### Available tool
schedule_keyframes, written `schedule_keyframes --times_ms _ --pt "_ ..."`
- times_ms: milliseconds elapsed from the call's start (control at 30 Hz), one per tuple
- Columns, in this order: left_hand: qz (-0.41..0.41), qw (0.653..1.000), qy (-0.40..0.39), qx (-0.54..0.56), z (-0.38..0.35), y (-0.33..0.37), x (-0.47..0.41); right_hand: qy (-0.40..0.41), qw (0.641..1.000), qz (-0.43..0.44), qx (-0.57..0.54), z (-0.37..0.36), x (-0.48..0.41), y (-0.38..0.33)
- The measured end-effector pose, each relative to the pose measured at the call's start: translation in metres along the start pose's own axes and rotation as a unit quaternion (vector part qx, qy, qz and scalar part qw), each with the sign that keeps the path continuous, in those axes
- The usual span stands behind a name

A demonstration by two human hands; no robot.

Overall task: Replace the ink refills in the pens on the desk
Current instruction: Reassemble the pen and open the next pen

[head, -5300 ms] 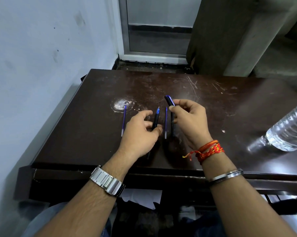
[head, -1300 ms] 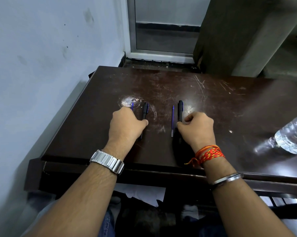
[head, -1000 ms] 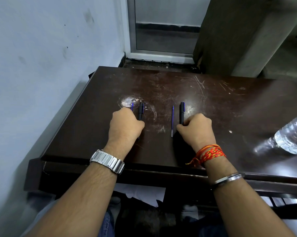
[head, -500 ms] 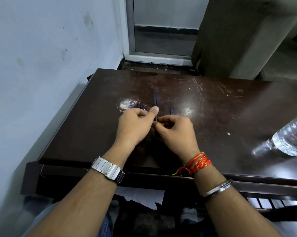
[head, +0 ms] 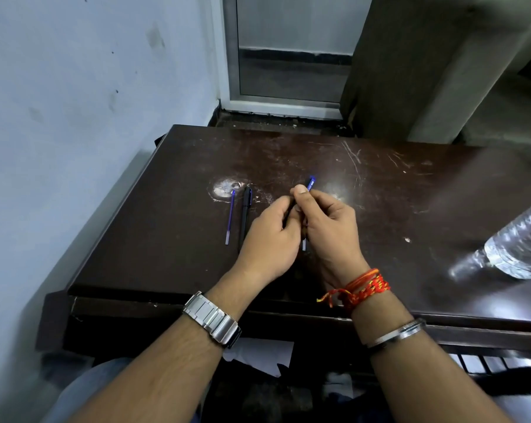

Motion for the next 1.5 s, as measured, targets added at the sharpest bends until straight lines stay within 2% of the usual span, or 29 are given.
schedule_keyframes --times_ms 233,300,333,400,467,533,633,733,800,867,933,1000,1133,1300,1500 --pt "-0.003 0.999 -0.03 0.024 -0.007 -0.003 -0.001 0.042 0.998 0.023 -0.033 0.008 -0.001 -0.01" --pt "0.036 0.999 -0.013 0.003 -0.003 -0.009 -0.001 0.093 0.995 0.031 -0.034 0.02 -0.006 -0.018" --pt "0.075 0.997 0.008 -0.001 0.0 -0.013 0.0 0.122 0.992 0.033 -0.003 0.03 -0.009 -0.021" --pt "0.146 0.988 0.04 0.032 0.005 -0.021 0.0 0.137 0.978 0.023 0.155 0.049 -0.017 -0.023" --pt "0.15 0.987 0.042 0.047 0.007 -0.021 -0.001 0.089 0.929 -0.039 0.358 0.061 -0.019 -0.016" --pt "0.127 0.991 0.034 0.035 0.007 -0.017 -0.001 0.048 0.879 -0.072 0.469 0.062 -0.015 -0.009" --pt "0.117 0.992 0.038 0.042 0.004 -0.016 0.001 0.043 0.858 -0.075 0.507 0.06 -0.015 -0.007" --pt "0.091 0.995 0.046 -0.008 0.006 -0.015 0.003 0.047 0.844 -0.092 0.527 0.061 -0.017 -0.006" --pt "0.078 0.995 0.042 -0.038 0.008 -0.012 0.005 0.059 0.832 -0.054 0.549 0.057 -0.016 -0.008" --pt "0.065 0.996 0.034 -0.058 0.009 -0.009 0.005 0.084 0.841 0.036 0.534 0.048 -0.013 -0.012" --pt "0.059 0.996 0.027 -0.066 0.009 -0.006 0.005 0.084 0.883 0.074 0.456 0.037 -0.009 -0.014" --pt "0.058 0.994 0.026 -0.086 0.01 -0.004 0.005 0.054 0.928 0.052 0.366 0.025 -0.005 -0.011" --pt "0.059 0.994 0.026 -0.089 0.014 0.001 0.006 0.006 0.972 0.021 0.232 0.018 -0.003 -0.005" --pt "0.049 0.995 0.038 -0.075 0.016 0.003 0.007 -0.019 0.977 0.048 0.206 0.018 -0.004 -0.003" --pt "0.054 0.997 0.038 -0.041 0.019 0.002 0.004 -0.049 0.98 0.036 0.187 0.016 -0.006 -0.003"
Point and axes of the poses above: each hand's wrist, its own x-axis away from the middle knuckle, its own z-axis out of the back of the hand, y = z × x, the point moved 3 cm from there along -x, towards the middle knuckle, and after that the axes turned 2 degrees about x, right-handed, at the moved point
